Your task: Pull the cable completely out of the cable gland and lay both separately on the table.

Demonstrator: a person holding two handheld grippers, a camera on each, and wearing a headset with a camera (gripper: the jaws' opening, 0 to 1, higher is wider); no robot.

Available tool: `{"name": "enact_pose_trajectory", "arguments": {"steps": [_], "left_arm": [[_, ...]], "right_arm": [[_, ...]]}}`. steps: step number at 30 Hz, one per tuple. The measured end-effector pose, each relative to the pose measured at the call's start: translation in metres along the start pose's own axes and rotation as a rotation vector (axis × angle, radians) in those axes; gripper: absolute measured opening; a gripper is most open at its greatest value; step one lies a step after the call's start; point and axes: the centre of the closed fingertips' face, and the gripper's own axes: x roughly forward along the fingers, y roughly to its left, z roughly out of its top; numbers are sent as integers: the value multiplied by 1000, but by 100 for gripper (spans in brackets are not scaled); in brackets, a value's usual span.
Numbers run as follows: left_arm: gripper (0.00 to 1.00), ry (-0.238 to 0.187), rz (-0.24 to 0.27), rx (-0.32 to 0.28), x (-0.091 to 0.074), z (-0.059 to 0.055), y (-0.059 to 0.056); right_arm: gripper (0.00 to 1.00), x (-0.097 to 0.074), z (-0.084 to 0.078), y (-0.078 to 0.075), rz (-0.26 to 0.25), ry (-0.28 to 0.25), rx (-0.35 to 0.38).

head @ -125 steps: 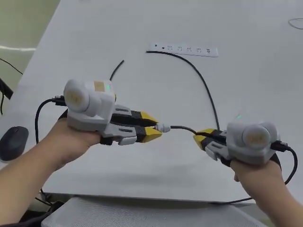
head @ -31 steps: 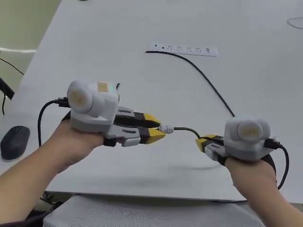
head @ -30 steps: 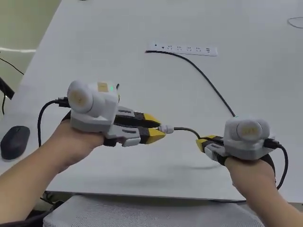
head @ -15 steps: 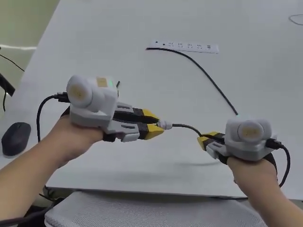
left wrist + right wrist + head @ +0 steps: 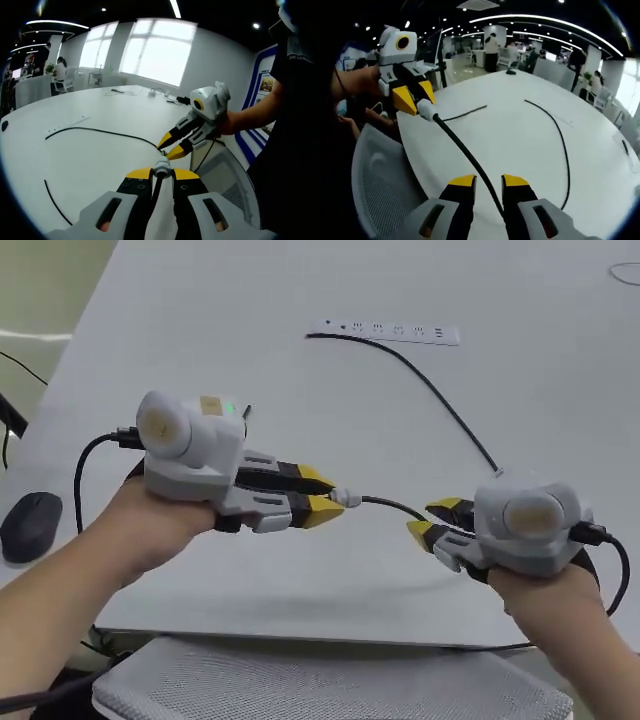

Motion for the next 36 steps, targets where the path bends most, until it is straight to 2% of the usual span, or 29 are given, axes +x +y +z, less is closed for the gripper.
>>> {"name": "enact_pose_trajectory", "arguments": {"steps": [4,8,10,18,21,23,30,36], "left_arm": [[15,2,-1,2,1,0,-1],[15,4,-2,4,1,0,-1],[15,6,-3,4,2,-1,-1],[15,11,-6,6,3,-3,-1],[15,10,-6,6,3,-3,-1],[15,10,-6,5,2,-3,-1],[15,15,-7,6,2,-4,1],[15,18,-9,8,2,-4,1]], "right_arm": [[20,-4,20,13,22,-29,-130],[19,-3,39,29,56,-59,-202],[17,-1,44,32,55,-58,-246],[10,5,52,45,86,-57,-338],[6,7,54,51,113,-61,-381],[4,8,53,51,105,-54,-412],[1,10,53,50,119,-49,-417],[0,11,51,50,121,-48,-392]]}}
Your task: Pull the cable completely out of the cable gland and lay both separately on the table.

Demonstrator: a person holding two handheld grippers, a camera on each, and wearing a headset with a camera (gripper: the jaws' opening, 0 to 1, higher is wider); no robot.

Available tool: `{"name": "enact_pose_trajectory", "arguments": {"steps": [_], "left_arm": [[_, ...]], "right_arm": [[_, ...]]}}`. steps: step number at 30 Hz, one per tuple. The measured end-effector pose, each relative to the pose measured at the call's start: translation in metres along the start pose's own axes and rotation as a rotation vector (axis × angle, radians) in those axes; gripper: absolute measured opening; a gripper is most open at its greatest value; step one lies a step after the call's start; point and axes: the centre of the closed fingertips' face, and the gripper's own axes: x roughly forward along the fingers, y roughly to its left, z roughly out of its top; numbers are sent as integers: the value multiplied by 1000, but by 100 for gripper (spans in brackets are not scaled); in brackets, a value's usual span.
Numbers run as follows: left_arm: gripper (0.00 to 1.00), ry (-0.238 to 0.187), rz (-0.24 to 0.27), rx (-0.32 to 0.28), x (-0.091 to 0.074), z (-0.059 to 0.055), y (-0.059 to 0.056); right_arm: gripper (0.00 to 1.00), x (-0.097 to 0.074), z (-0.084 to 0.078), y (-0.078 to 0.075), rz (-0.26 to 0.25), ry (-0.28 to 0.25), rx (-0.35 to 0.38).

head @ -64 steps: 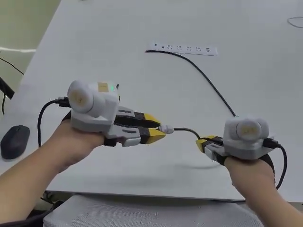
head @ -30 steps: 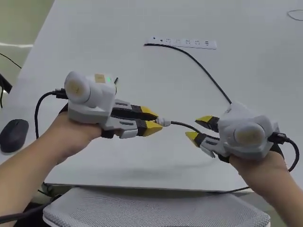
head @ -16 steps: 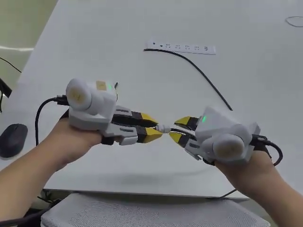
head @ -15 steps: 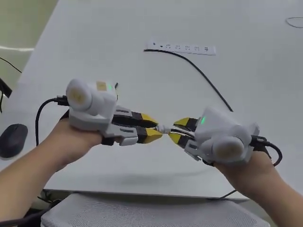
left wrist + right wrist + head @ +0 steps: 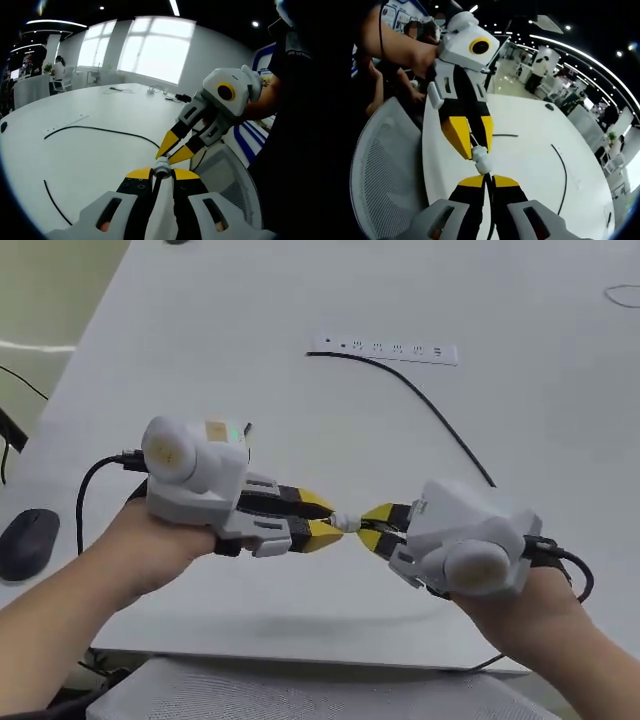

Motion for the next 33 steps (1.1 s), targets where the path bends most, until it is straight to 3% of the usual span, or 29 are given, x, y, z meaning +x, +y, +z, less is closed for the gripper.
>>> {"name": "enact_pose_trajectory", "arguments": {"steps": [7,18,27,33], "left_arm": [[15,1,1,1,0,0,3],[15,-14,10,0,0,5,6],[15,-25,12,-6,0,8,7],[15,-33,8,-7,1,9,7]], "right_arm": [[0,0,-5,-4,-10,-3,54],[0,0,-25,-18,-35,-31,291],[0,2,-44,-26,-81,-4,400],[0,2,-67,-35,-122,25,526]]}}
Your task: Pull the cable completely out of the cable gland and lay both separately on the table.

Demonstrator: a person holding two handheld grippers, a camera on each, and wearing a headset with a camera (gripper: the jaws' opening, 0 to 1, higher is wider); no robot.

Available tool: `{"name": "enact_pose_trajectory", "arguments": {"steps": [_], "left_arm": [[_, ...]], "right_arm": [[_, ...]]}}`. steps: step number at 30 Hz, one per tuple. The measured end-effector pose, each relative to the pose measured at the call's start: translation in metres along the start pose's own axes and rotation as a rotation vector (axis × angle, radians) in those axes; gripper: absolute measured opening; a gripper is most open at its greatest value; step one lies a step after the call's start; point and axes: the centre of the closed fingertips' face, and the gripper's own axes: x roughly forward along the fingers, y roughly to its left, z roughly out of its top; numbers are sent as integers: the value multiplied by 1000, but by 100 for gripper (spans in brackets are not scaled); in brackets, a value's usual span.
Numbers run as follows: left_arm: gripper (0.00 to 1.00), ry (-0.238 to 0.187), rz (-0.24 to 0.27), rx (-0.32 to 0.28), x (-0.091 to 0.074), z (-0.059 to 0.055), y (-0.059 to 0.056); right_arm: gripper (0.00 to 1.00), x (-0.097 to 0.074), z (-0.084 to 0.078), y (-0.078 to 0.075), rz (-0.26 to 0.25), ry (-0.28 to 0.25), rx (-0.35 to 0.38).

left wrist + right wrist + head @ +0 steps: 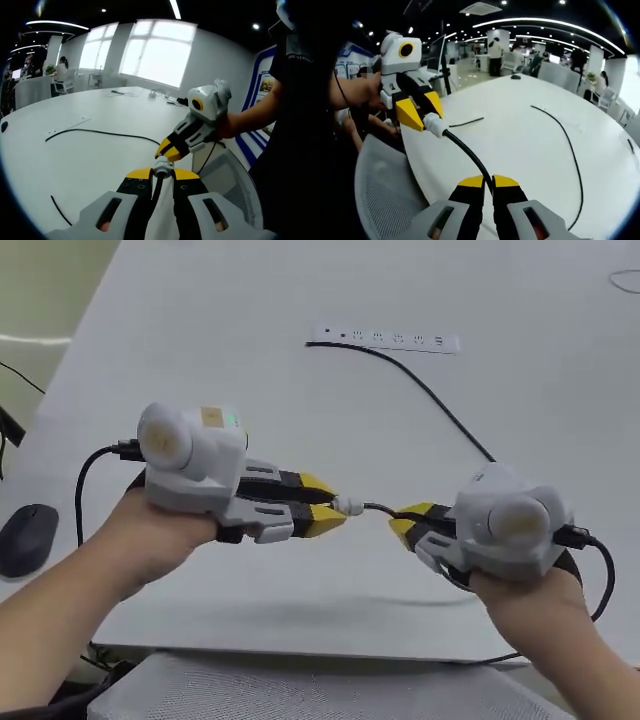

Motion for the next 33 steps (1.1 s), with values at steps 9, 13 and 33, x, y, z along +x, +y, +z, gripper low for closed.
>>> {"name": "enact_pose_trajectory", "arguments": {"steps": [9,13,33], "left_arm": [[15,-5,-12,6,1,0,-2],[15,-8,-17,5,1,0,-3],[15,-10,-2,-7,-3,-1,-1]], "right_arm": [[0,5,-35,-24,-41,45,253],[0,7,-51,-34,-74,75,329],[1,-1,-53,-33,-105,90,154]]}}
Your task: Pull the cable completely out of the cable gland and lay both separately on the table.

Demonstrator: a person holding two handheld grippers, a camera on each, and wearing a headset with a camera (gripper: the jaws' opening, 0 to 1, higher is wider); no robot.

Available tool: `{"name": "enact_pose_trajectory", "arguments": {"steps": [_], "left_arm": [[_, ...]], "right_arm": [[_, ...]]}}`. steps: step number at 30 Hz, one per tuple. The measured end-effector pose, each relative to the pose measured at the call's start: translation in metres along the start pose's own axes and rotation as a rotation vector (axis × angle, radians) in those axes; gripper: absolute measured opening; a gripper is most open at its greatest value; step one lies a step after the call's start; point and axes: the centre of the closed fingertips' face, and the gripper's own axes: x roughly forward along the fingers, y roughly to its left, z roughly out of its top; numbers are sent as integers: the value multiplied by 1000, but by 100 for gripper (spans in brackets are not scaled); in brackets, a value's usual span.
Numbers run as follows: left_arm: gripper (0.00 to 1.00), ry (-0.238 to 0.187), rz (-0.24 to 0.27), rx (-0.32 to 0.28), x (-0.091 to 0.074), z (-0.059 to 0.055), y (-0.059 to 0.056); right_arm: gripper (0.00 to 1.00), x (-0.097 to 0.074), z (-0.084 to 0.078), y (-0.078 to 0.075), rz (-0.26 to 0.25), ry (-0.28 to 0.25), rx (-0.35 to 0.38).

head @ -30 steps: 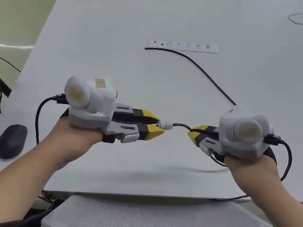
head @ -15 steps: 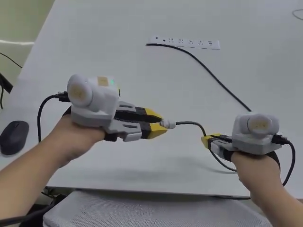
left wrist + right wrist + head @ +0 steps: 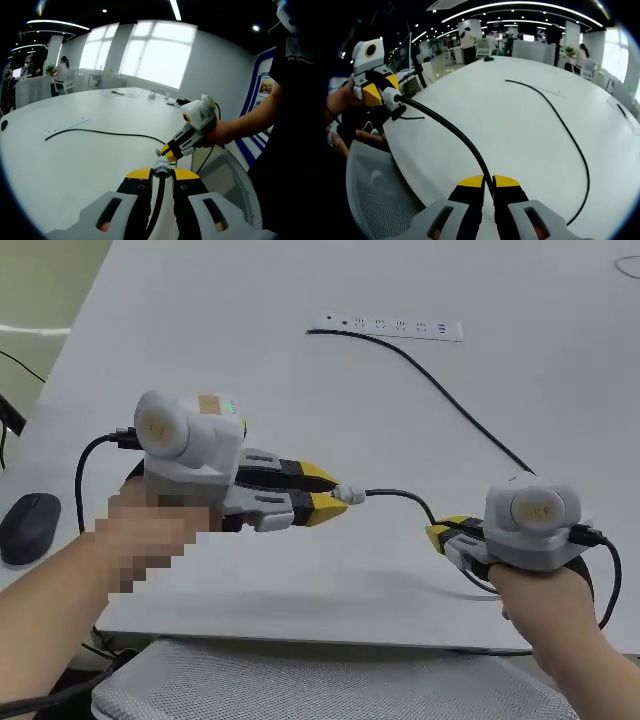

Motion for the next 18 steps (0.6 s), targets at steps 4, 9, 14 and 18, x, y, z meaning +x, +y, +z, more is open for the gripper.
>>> {"name": "enact_pose_trajectory", "arguments": {"steps": [4,9,14,18], "left_arm": [[15,7,3,1,-1,0,0],[15,11,8,1,-1,0,1],[15,20,6,4,-1,-2,0],[15,27,4,3,-1,-5,-1]], "right_arm": [[2,-3,3,2,3,-5,-38],[7,-6,9,8,17,-19,-74],[15,-14,21,29,55,-22,-215],[18,-23,42,52,112,-72,-296]]}}
